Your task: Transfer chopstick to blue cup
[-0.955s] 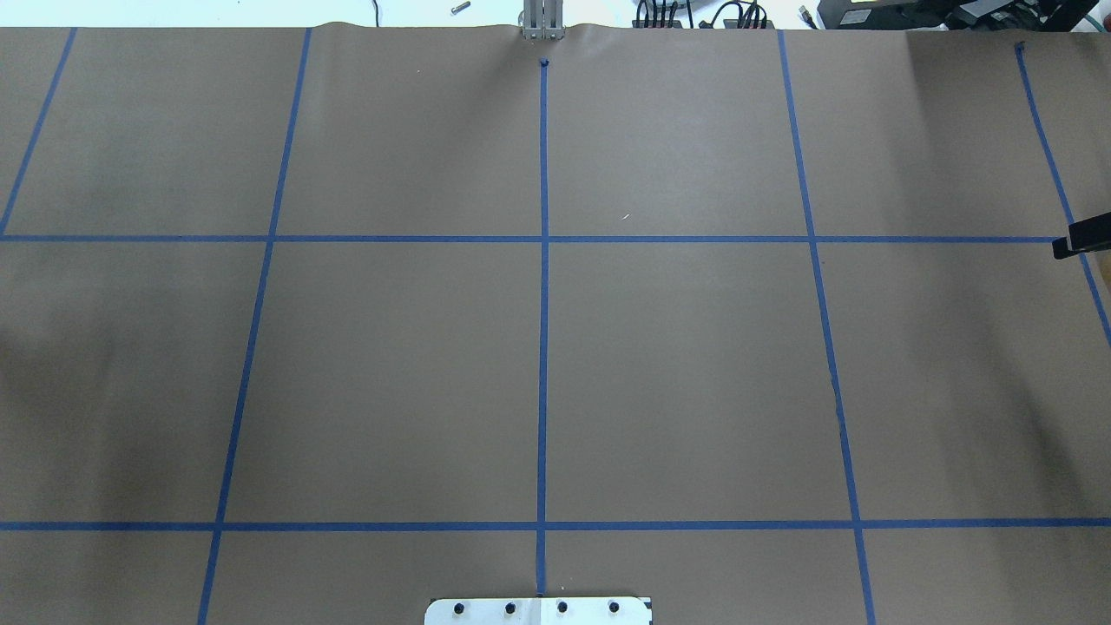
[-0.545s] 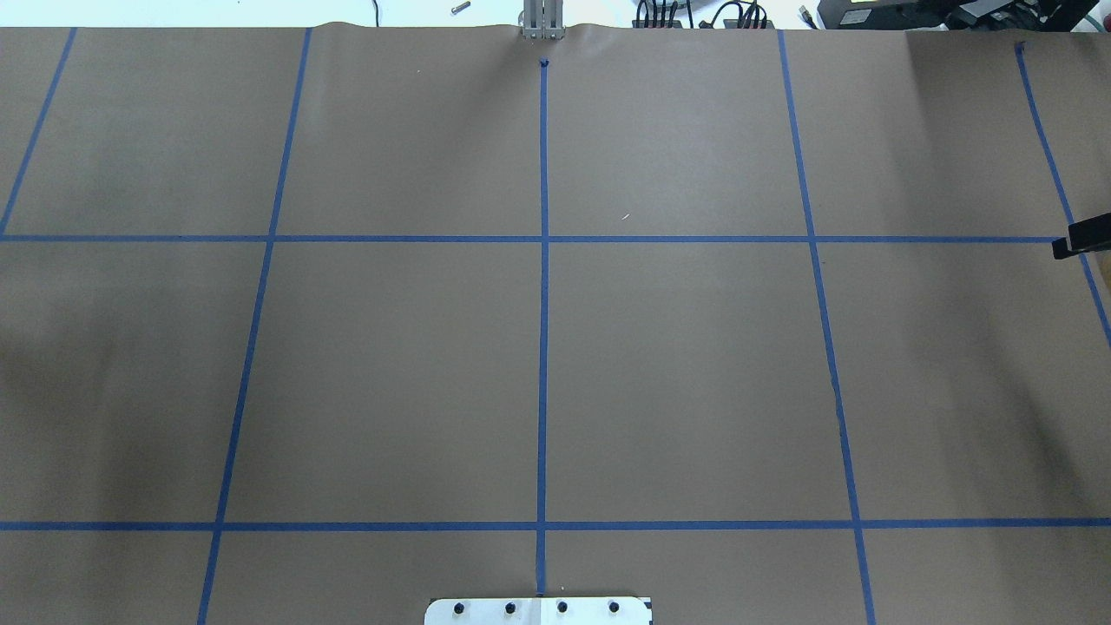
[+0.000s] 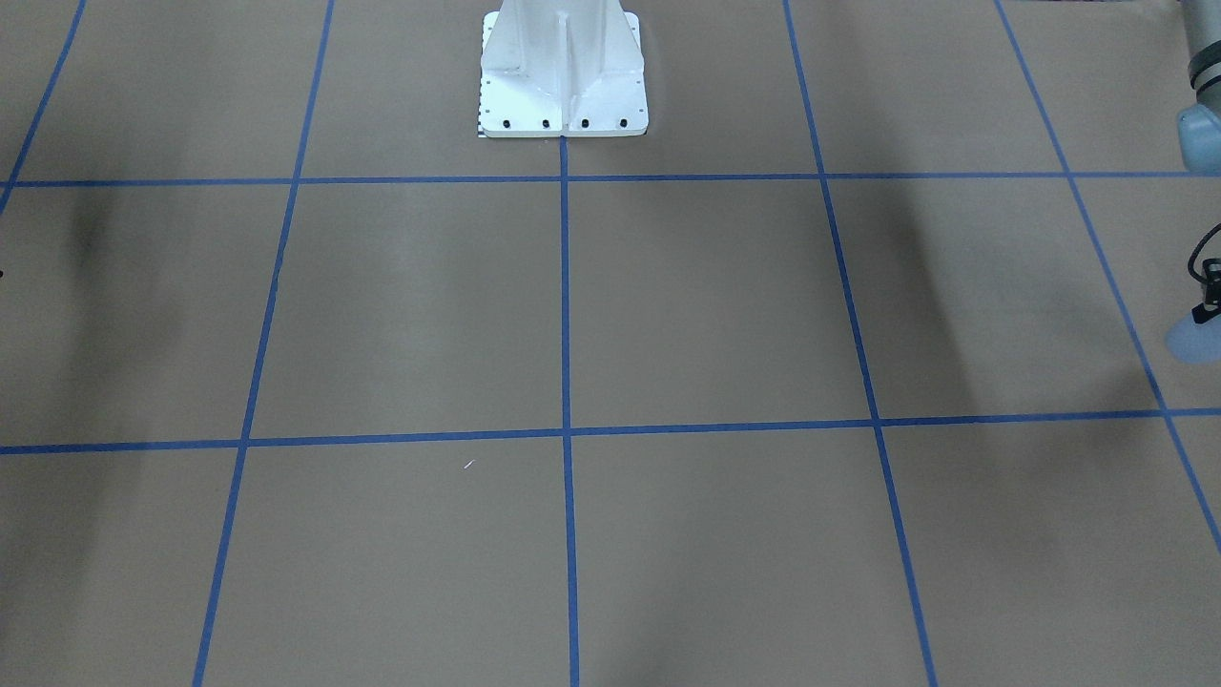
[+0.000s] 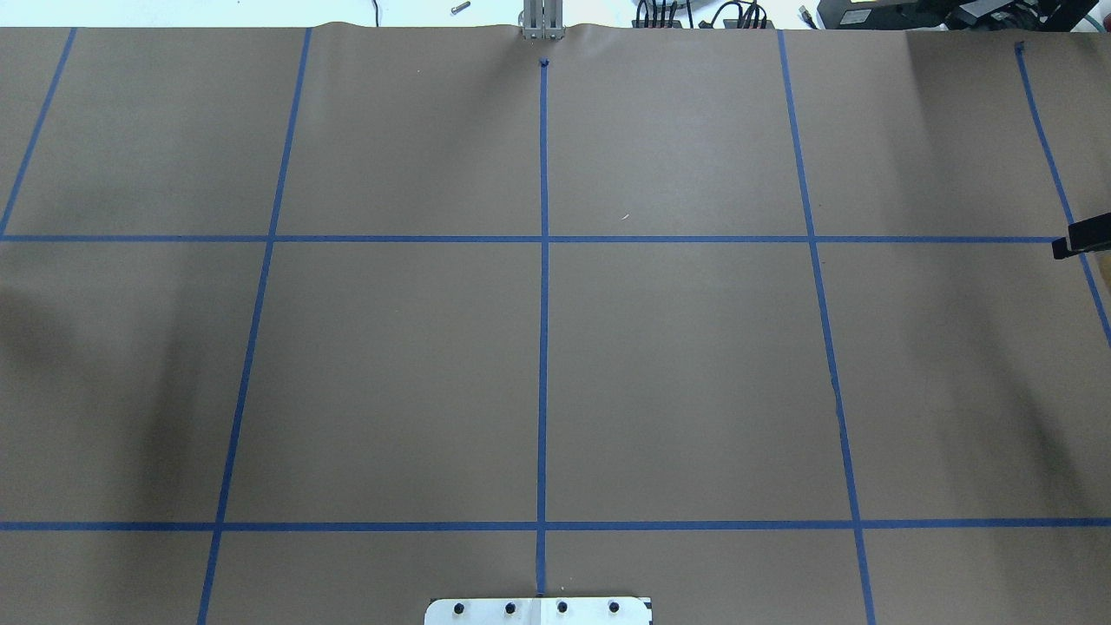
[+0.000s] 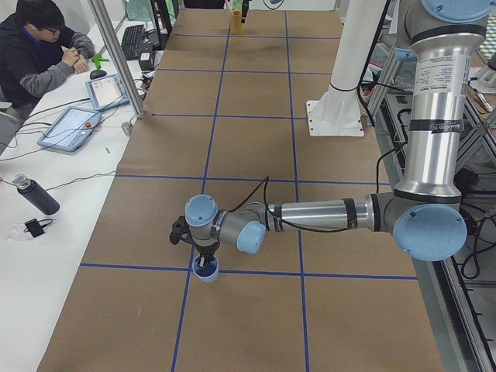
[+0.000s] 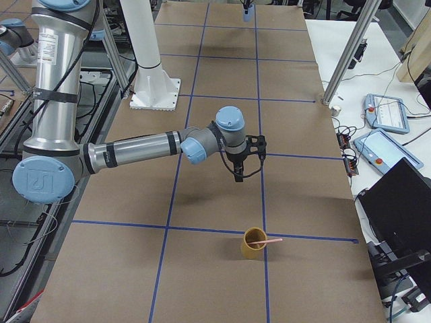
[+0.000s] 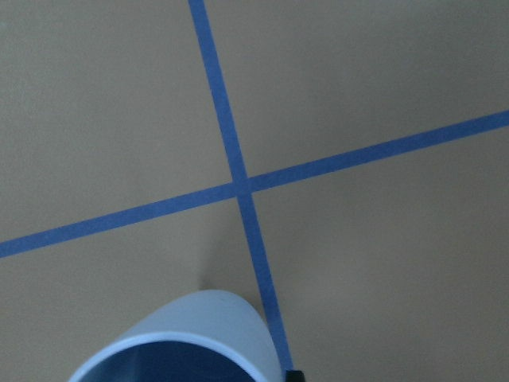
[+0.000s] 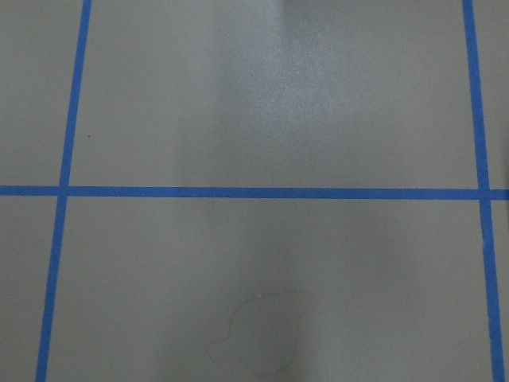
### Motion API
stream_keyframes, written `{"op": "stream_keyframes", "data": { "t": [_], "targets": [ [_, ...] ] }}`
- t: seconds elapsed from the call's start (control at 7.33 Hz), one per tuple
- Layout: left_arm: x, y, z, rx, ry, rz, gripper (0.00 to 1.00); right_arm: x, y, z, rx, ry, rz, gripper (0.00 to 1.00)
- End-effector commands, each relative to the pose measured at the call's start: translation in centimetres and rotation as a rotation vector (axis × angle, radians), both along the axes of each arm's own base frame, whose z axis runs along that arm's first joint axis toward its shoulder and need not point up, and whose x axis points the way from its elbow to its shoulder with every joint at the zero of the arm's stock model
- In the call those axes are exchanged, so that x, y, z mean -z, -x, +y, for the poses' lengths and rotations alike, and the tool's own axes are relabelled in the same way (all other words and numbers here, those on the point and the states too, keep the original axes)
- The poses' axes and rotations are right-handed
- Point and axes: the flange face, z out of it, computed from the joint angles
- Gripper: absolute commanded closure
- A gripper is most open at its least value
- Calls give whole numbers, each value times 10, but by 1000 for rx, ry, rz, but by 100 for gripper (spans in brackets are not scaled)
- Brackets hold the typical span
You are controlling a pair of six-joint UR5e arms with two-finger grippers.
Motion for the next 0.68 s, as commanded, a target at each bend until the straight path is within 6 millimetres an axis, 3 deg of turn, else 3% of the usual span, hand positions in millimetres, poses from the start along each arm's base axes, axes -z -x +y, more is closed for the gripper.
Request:
{"op": "stream_keyframes", "data": {
  "t": [0.0,0.14,0.41,0.55],
  "targets": [
    [116,-6,-25,44,31,4,100,0,0,0,1,-2,-2,0],
    [171,-43,-33,92,58,38,100,1,0,0,1,-3,-2,0],
    [273,-158,-32,161,119,83,100,2,1,-1,1,-6,-3,0],
    [331,-239,-20,189,170,105,100,3,1,-2,1,-7,-4,0]
  ]
}}
